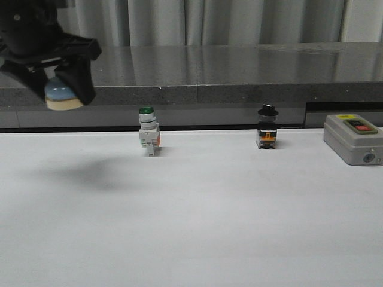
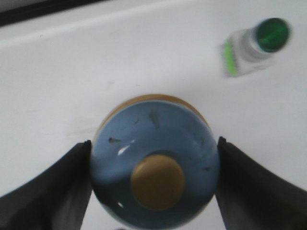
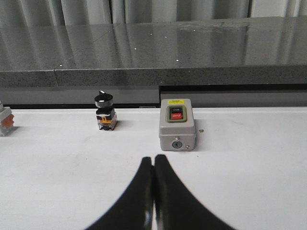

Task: Place and press bell with both arms
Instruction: 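Carry the blue bell with the left gripper to the table center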

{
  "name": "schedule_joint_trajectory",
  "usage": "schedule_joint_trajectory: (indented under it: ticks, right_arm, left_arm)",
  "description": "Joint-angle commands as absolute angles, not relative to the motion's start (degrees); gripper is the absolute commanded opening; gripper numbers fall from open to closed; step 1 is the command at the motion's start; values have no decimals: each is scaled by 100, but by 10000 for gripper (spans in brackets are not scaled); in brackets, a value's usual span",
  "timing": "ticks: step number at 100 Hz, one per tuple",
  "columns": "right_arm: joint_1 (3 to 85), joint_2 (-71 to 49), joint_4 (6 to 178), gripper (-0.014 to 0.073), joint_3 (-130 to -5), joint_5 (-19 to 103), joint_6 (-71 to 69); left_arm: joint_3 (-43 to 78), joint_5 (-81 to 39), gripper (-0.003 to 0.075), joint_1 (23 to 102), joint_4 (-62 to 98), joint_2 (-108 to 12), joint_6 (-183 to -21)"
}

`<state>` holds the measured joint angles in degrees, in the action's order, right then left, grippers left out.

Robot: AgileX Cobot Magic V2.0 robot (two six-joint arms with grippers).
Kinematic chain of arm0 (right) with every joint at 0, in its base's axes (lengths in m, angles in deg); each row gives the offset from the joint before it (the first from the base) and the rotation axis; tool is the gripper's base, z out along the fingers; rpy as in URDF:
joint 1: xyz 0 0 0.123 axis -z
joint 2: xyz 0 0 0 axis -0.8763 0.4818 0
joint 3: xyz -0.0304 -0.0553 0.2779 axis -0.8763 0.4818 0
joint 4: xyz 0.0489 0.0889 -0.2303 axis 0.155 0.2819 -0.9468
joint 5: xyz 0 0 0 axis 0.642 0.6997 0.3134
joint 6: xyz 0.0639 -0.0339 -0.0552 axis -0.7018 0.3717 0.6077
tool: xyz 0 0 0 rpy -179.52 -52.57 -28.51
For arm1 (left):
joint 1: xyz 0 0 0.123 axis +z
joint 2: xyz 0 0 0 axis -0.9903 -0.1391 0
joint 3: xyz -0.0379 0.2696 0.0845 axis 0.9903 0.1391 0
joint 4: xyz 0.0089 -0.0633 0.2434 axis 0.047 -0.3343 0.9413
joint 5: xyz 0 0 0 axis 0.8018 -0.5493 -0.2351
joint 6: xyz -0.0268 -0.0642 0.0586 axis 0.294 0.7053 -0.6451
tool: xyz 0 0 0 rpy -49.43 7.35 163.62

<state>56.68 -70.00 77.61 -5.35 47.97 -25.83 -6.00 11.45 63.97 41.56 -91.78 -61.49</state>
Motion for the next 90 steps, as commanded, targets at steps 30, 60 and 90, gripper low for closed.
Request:
schedule_joint_trajectory:
  ticks: [30,60,90]
  right_arm:
    - [5702,-7106,7697,-60,-615,5270,-2575]
    - [5702,-7106,7697,-60,-615,5270,-2575]
    - [5702,-7106,7697,-60,-615,5270,-2575]
  left_arm:
    - [-760,555,185,4633,4118,-9139,-6199]
    - [-1309,297,186,4178,4118,-10209,-6199]
    - [-1468,334,187,4165,4074,-10687,-6199]
